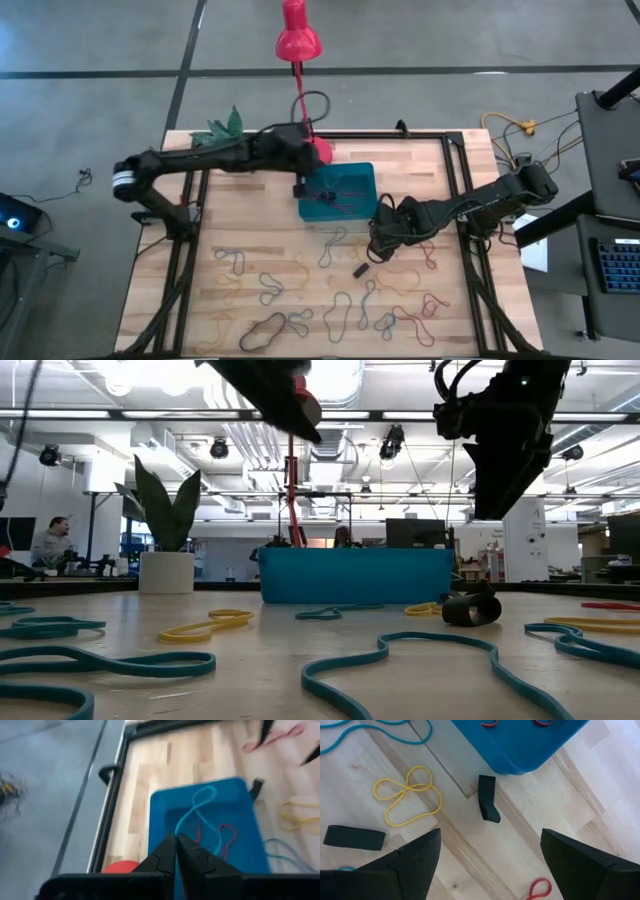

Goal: Pick and place rubber bands into bin
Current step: Put the blue rubber band into the blue bin, then put the black rubber band into the blue bin

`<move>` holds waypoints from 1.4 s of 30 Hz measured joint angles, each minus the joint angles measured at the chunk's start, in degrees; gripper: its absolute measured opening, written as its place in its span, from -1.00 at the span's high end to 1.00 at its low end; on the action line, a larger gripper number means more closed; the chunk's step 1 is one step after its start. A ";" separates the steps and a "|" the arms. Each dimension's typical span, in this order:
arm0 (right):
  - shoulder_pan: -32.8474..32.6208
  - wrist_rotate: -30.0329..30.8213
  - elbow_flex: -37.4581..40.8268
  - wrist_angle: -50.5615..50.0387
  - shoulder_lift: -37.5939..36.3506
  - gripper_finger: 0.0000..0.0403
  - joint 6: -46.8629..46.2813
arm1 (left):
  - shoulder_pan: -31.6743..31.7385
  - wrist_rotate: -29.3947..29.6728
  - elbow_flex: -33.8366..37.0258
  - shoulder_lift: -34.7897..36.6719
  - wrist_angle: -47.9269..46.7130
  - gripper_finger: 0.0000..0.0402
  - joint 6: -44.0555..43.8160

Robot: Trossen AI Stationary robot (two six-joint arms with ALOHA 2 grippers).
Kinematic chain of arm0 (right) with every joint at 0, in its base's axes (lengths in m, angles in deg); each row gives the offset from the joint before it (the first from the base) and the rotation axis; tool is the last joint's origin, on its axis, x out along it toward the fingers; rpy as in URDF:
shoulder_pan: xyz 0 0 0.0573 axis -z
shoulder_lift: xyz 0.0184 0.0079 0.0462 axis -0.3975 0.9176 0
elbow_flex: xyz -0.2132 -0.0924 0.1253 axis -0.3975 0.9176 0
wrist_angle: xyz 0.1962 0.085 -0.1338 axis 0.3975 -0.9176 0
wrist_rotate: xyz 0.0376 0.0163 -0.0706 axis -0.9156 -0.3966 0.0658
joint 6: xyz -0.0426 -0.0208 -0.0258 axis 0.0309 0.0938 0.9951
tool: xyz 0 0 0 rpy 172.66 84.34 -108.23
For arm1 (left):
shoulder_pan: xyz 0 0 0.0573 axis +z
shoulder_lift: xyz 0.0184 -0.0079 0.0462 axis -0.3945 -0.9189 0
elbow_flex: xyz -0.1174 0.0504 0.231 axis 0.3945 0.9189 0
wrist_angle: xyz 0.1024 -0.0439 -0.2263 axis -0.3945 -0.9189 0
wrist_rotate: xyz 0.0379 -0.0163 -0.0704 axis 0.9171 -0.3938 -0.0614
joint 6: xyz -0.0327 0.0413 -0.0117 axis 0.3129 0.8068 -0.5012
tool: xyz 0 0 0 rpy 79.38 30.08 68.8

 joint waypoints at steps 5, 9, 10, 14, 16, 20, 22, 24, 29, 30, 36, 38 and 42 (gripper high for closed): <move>-0.04 -0.19 0.00 0.00 0.00 -0.61 -0.73 | 0.71 1.47 -2.85 -9.55 -0.12 1.00 -0.69; -0.07 -0.45 0.00 -0.02 0.00 -0.61 -1.56 | 0.14 1.04 -4.76 -15.34 -2.28 1.00 -5.59; -0.09 -0.49 0.00 -0.01 0.00 -0.61 -1.64 | -0.13 0.12 -5.45 -16.28 -3.46 0.99 -7.00; -0.17 -0.56 0.00 0.04 0.00 -0.61 -1.50 | -0.39 -5.00 -7.11 -18.93 -10.35 0.86 -13.72; -0.17 -0.53 0.00 0.04 0.00 -0.61 -1.17 | -0.35 -7.55 -7.05 -19.59 -12.71 0.75 -16.02; -0.15 -0.32 0.07 0.30 0.00 -0.61 0.84 | -0.59 -8.76 -6.94 -18.82 -16.36 0.53 -18.39; -0.15 -0.45 0.07 0.85 0.00 -0.61 2.94 | -0.85 -8.82 -6.75 -17.69 -17.55 0.43 -17.80; -0.15 -1.67 0.15 2.40 -0.02 -0.61 6.60 | -1.31 -8.82 -6.59 -15.80 -18.96 0.36 -15.92; -0.14 -3.08 0.39 2.73 0.24 -0.61 15.95 | -3.26 -8.04 -6.62 -9.14 -19.50 0.29 -12.42; 0.12 -3.95 0.39 2.67 0.26 -0.61 15.85 | -3.51 -8.02 -6.60 -7.71 -19.78 0.28 -12.39; 1.41 -10.61 3.38 2.59 0.09 -0.61 11.62 | -4.53 -6.35 -6.08 0.81 -19.55 0.28 -15.99; 1.05 -8.94 5.95 2.30 -0.02 -0.61 11.61 | -4.55 -6.31 -5.41 3.20 -19.82 0.28 -16.98; -1.69 -3.30 10.05 2.81 -0.06 -0.61 14.50 | -4.94 -6.02 -2.64 8.56 -19.38 0.28 -17.32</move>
